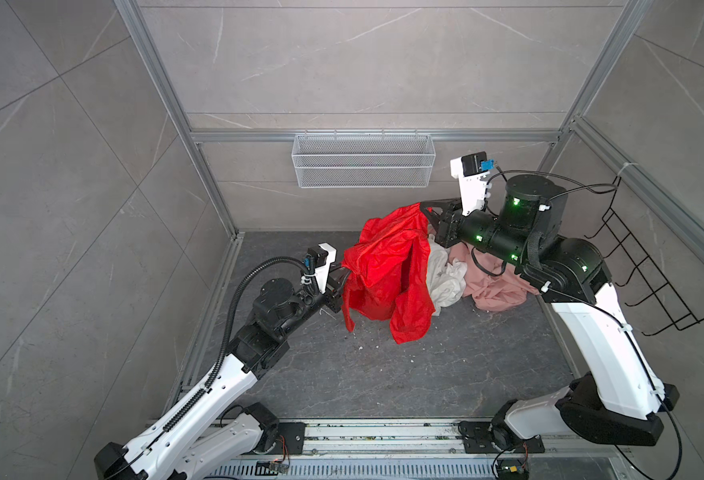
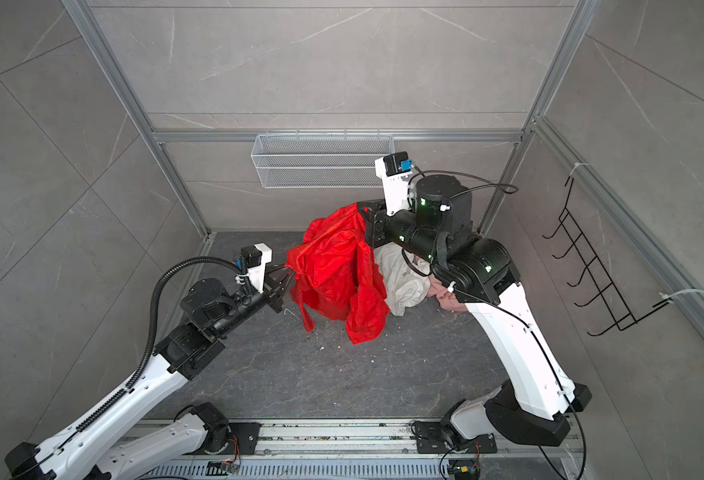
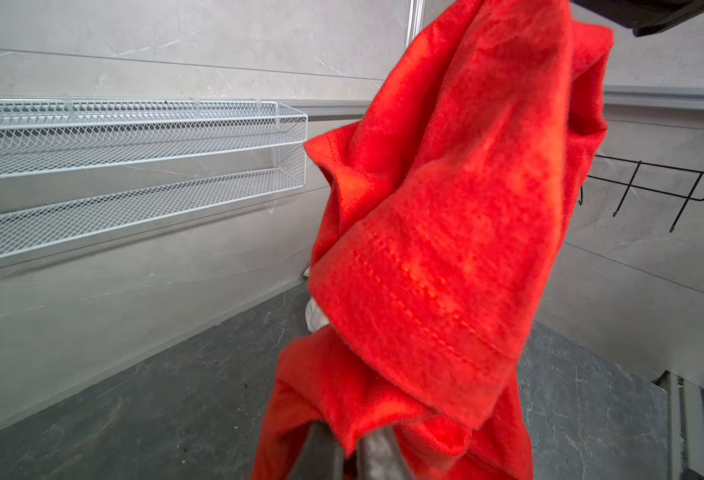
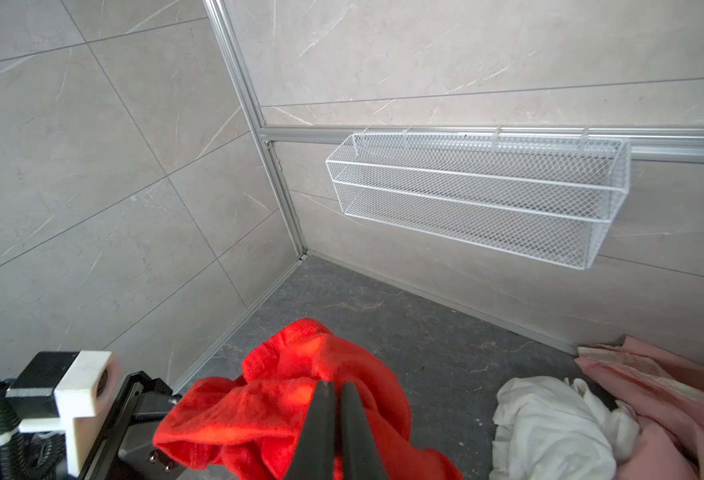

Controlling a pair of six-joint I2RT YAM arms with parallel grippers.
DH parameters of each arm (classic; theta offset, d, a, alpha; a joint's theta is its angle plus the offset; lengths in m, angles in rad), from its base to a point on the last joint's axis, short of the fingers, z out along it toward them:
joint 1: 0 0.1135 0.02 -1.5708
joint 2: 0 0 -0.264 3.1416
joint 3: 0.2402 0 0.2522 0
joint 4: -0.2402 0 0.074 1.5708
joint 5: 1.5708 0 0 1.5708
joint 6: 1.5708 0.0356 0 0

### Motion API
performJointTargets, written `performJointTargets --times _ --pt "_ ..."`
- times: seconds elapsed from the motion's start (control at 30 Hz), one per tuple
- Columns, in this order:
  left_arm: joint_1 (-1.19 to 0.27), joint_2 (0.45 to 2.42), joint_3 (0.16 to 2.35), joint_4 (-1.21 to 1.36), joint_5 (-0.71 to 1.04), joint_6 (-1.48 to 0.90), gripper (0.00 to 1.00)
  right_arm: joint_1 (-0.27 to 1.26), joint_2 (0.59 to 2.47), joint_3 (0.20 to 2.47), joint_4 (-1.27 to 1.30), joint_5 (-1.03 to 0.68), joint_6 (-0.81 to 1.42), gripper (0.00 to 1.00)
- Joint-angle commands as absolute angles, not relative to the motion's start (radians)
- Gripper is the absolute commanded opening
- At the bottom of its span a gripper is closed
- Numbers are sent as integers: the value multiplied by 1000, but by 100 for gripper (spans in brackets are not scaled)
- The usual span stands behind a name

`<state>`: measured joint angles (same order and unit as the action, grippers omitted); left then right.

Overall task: Pick out a specific cloth from the pile
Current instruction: 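Pull the red cloth toward the robot with both grippers, away from the pile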

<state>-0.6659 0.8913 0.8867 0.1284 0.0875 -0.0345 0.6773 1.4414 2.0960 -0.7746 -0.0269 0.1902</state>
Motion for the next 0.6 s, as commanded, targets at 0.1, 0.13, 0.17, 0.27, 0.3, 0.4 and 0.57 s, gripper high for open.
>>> performJointTargets --times 0.1,0.13,0.17,0.27,0.3,0.4,0.57 --pt "-664 783 835 87 32 -68 0 760 1427 2000 -781 -22 247 0" --pt "-664 767 826 77 24 -73 0 769 1426 1982 -775 -19 254 0" --pt "-663 754 816 68 19 -77 0 777 1425 1964 -766 -17 260 0" --pt "-663 717 786 23 3 -91 0 792 1414 1886 -725 -20 294 0" --pt "-663 704 774 8 -4 -99 0 796 1410 1854 -710 -22 309 0" --pt "-663 655 730 -22 -32 -122 0 796 1399 1746 -654 -36 365 0" --pt "-664 599 672 -73 -62 -161 0 797 1397 1565 -550 -91 479 0"
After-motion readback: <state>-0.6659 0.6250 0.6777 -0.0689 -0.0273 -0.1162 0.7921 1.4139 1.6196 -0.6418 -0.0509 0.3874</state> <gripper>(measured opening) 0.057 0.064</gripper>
